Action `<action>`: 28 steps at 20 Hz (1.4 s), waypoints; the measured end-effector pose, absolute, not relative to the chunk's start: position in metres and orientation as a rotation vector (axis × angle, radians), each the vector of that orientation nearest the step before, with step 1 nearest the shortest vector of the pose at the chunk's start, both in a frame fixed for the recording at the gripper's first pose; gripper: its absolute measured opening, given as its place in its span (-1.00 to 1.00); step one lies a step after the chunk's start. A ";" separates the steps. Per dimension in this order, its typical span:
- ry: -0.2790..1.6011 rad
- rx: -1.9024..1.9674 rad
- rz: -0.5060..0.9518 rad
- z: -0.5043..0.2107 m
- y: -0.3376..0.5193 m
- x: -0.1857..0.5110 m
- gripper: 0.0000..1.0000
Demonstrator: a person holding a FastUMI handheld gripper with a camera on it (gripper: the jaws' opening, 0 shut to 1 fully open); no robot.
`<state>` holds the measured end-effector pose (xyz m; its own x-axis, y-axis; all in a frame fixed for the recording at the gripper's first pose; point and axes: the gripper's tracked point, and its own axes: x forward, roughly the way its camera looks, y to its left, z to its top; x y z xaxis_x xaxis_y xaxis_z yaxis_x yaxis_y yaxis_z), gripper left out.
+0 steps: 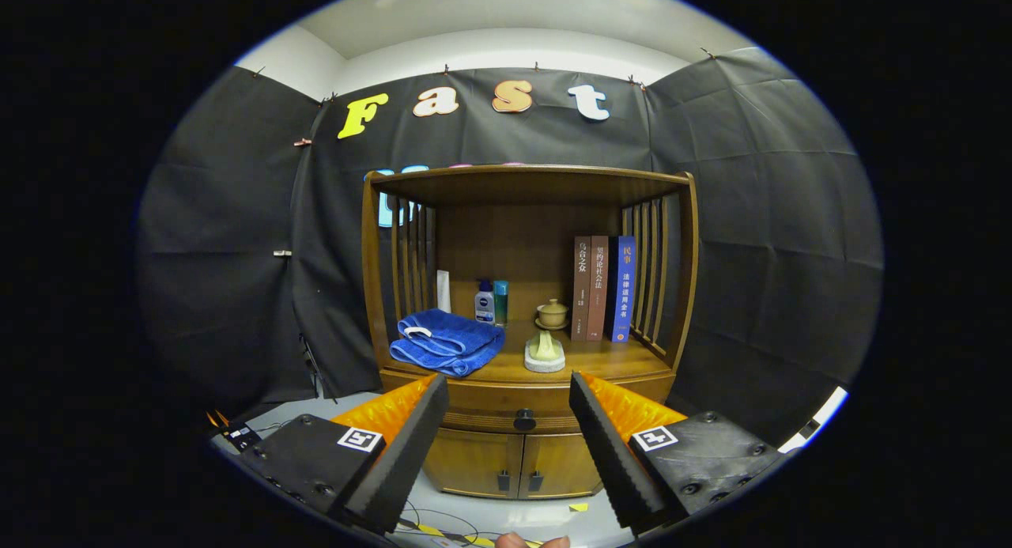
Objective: Pull open the drawer, take out the items inside it, and place them on the countertop above the cabinet.
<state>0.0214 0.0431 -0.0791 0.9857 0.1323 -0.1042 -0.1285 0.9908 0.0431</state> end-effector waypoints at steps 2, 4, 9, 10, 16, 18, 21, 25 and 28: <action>0.107 0.034 0.131 -0.080 0.044 0.021 0.98; 0.106 0.038 0.133 -0.081 0.045 0.020 0.98; 0.105 0.036 0.137 -0.082 0.048 0.018 0.98; 0.103 0.037 0.138 -0.081 0.048 0.017 0.98; 0.094 0.038 0.142 -0.079 0.050 0.016 0.98; 0.096 0.040 0.144 -0.080 0.050 0.016 0.98; 0.099 0.038 0.143 -0.082 0.050 0.016 0.98; 0.095 0.041 0.144 -0.080 0.050 0.015 0.98; 0.094 0.041 0.144 -0.080 0.051 0.015 0.98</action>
